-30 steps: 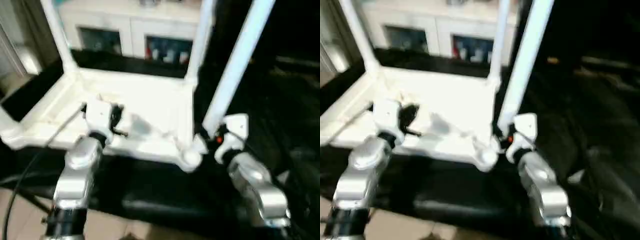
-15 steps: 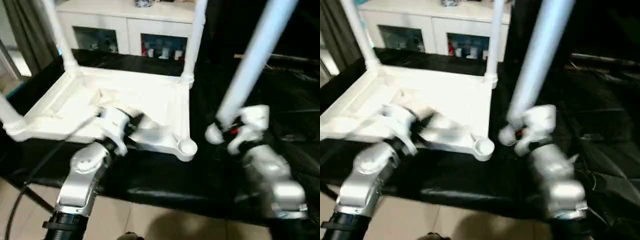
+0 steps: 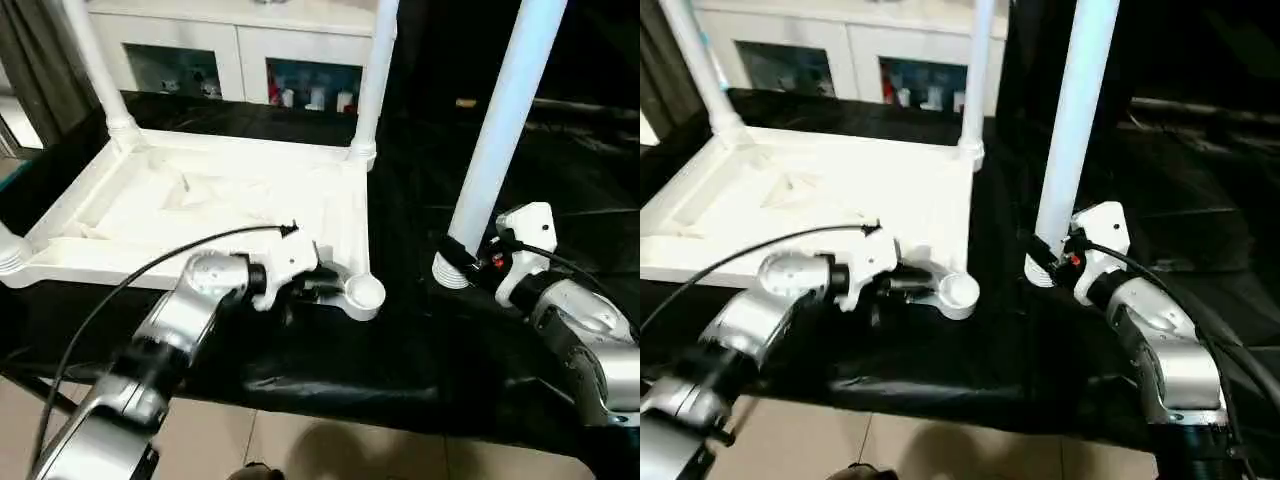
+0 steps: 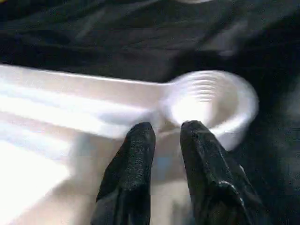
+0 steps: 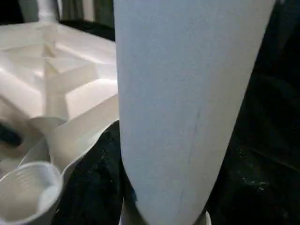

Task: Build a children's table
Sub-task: Move to table

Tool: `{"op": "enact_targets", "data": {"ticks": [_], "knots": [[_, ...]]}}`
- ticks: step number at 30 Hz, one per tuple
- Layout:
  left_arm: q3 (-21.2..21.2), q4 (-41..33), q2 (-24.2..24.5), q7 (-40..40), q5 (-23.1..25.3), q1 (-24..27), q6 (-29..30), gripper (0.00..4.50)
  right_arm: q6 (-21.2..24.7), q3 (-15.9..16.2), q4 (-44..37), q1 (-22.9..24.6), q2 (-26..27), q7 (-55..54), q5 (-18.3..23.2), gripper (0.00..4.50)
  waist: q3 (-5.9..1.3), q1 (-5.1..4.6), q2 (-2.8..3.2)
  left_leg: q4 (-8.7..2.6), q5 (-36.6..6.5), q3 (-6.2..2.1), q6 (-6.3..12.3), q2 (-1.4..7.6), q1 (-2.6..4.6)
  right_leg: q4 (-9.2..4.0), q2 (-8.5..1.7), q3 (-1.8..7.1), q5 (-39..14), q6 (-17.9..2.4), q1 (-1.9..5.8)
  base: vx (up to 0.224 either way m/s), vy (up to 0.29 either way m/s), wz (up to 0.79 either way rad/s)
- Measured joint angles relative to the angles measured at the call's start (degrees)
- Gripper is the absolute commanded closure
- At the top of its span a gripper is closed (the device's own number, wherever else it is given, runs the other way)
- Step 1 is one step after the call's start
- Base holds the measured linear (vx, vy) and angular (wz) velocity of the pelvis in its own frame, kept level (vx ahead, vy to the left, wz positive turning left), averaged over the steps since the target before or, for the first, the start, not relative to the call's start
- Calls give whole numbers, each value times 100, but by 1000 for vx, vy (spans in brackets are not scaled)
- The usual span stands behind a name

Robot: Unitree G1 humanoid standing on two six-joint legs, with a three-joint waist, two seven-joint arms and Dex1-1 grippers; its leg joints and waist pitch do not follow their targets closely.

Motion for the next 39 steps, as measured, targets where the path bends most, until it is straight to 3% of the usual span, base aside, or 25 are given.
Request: {"op": "enact_targets", "data": {"ticks": [3, 5, 7, 8, 9, 10, 11, 12, 13, 14, 15, 16, 18, 19, 21, 22, 24, 26, 28, 31, 32, 33, 35, 38, 39], "knots": [[842, -239, -448, 963, -388, 188, 99, 331, 72, -252, -235, 222, 537, -552, 85, 261, -5, 9, 60, 0, -6, 15, 9, 9, 0, -2, -3, 1, -8, -13, 0, 0, 0, 0], [1334, -642, -703, 1674, -672, 524, 269, 331, 92, -262, -357, 484, 816, -866, 93, 261, -11, 94, 72, 75, -76, 139, -6, 101, 71, 8, 26, 127, -12, -5, -10, 1, 23, -18], [1490, -839, -746, 1991, -717, 800, 356, 331, 143, -252, -354, 608, 875, -1002, 86, 261, -2, 238, 78, 334, -251, -66, -110, 148, 114, 13, 107, 381, 6, 71, -6, 9, 67, -53], [1628, -1067, -789, 2257, -734, 1116, 369, 331, 159, -247, -361, 660, 1003, -1118, 85, 261, -12, 255, 92, 450, -382, -338, -185, 203, 143, 14, 130, 555, 29, 155, -13, 10, 150, -67], [1656, -1160, -825, 2391, -734, 1251, 366, 331, 163, -248, -361, 687, 1035, -1172, 83, 261, 0, 266, 72, 444, -416, -402, -177, 246, 165, 12, 149, 712, 44, 228, -23, 10, 150, -67], [1668, -1212, -863, 2503, -725, 1329, 369, 331, 164, -240, -359, 704, 1063, -1201, 81, 261, -2, 270, 76, 440, -436, -398, -234, 265, 178, 6, 157, 882, 44, 305, -30, -27, 214, -45], [1690, -1358, -908, 2659, -705, 1433, 368, 331, 163, -204, -357, 703, 1109, -1238, 76, 261, 5, 239, 62, 442, -445, -306, -364, 240, 214, -42, 199, 1125, 49, 373, -36, -83, 257, -37], [1731, -1442, -907, 2743, -695, 1467, 361, 331, 163, -167, -349, 691, 1191, -1254, 74, 261, 6, 177, 53, 394, -466, -163, -335, 207, 269, -111, 198, 1227, 44, 367, -81, -83, 257, -37], [1838, -1586, -881, 2863, -643, 1538, 356, 331, 166, -52, -333, 616, 1274, -1249, 70, 261, 27, 108, 4, 327, -453, -22, -261, 192, 293, -108, 149, 1225, -59, 170, -130, -88, 257, -45], [1922, -1705, -854, 3024, -541, 1577, 376, 331, 165, 81, -325, 520, 1413, -1244, 66, 261, 25, 12, -5, 289, -446, 72, -181, 192, 278, 9, 10, 877, -227, -124, -201, -61, 244, -45], [1941, -1808, -845, 3118, -490, 1565, 418, 331, 163, 128, -325, 492, 1426, -1241, 66, 261, 18, -36, -4, 276, -433, 69, -124, 184, 250, 88, -23, 578, -224, -170, -160, -61, 244, -45], [1945, -1928, -857, 3193, -463, 1540, 465, 331, 163, 126, -322, 483, 1405, -1246, 64, 261, 9, -72, -3, 265, -390, 48, -146, 163, 216, 90, -5, 384, -159, -223, -114, -46, 211, -11], [1946, -2115, -896, 3316, -449, 1536, 535, 331, 162, 122, -271, 354, 1345, -1243, 53, 261, -19, -112, -24, 243, -357, 64, -108, 122, 150, 82, 106, 194, -100, -266, 27, -37, 139, 3], [1942, -2161, -918, 3369, -445, 1538, 588, 331, 159, 121, -267, 293, 1324, -1241, 51, 261, -34, -139, 9, 198, -297, 53, -50, 122, 102, 164, 154, 121, -124, -234, 27, -54, 76, 0], [1924, -2225, -954, 3423, -445, 1558, 677, 331, 156, 111, -236, 295, 1266, -1234, 50, 261, -48, -144, 23, 96, -155, 9, -3, 139, 58, 416, 174, 111, -205, -95, 2, -67, 24, 6], [1913, -2254, -970, 3445, -448, 1562, 701, 331, 156, 88, -230, 295, 1227, -1235, 49, 261, -51, -131, 18, 62, -115, -7, 12, 147, 26, 406, 155, 133, -225, -68, 3, -87, -38, 8], [1912, -2284, -1035, 3473, -488, 1611, 729, 331, 156, 9, -229, 254, 1132, -1226, 50, 261, -86, -95, -45, 36, -13, 5, -2, 142, -101, 64, -2, 208, -341, 24, 60, -103, -95, 4], [1897, -2292, -1134, 3498, -518, 1736, 779, 331, 156, -115, -161, 252, 1042, -1214, 48, 261, -81, 31, -45, 16, 27, -10, -16, 166, -144, 110, -24, 153, -255, 184, 4, -106, -122, -11], [1770, -2309, -1204, 3495, -527, 1788, 818, 331, 157, -194, -87, 284, 918, -1202, 43, 261, -71, 104, -37, -13, 22, -17, -68, 199, -105, 109, -21, 109, -223, 152, 6, -107, -101, -13], [1777, -2420, -1139, 3461, -535, 1793, 858, 331, 163, -152, -99, 287, 907, -1178, 14, 261, -62, 83, -9, -25, 93, -25, -191, 294, -79, 90, -16, -3, -213, 146, 9, -85, -29, -18], [1779, -2439, -1139, 3463, -534, 1794, 859, 331, 166, -138, -97, 287, 914, -1178, 11, 261, -49, 60, -4, -26, 94, 8, -213, 320, -36, 67, 16, 29, -210, 151, -27, -101, -3, -36], [1783, -2465, -1138, 3471, -534, 1856, 864, 331, 169, -103, -93, 283, 942, -1177, 15, 261, -37, 93, 16, -26, 68, 126, -267, 407, 61, 20, 113, 151, -209, 152, 6, -101, -3, -36], [1786, -2477, -1137, 3478, -534, 1876, 879, 331, 165, -83, -95, 278, 940, -1169, 9, 261, -28, 83, 32, -29, 43, 162, -288, 431, 165, -42, 125, 197, -203, 162, 9, -48, 58, -66], [1778, -2490, -1142, 3473, -534, 1877, 894, 331, 161, -88, -95, 282, 930, -1172, -3, 261, -9, -30, 49, -82, 5, 81, -304, 419, 232, -189, 90, 128, -199, 168, 74, -1, 87, -66], [1752, -2510, -1151, 3466, -536, 1881, 901, 331, 158, -92, -92, 298, 928, -1172, -4, 261, 6, -139, 68, -109, 4, -32, -304, 369, 244, -270, 49, 34, -201, 167, 103, 24, 86, -54]]}}
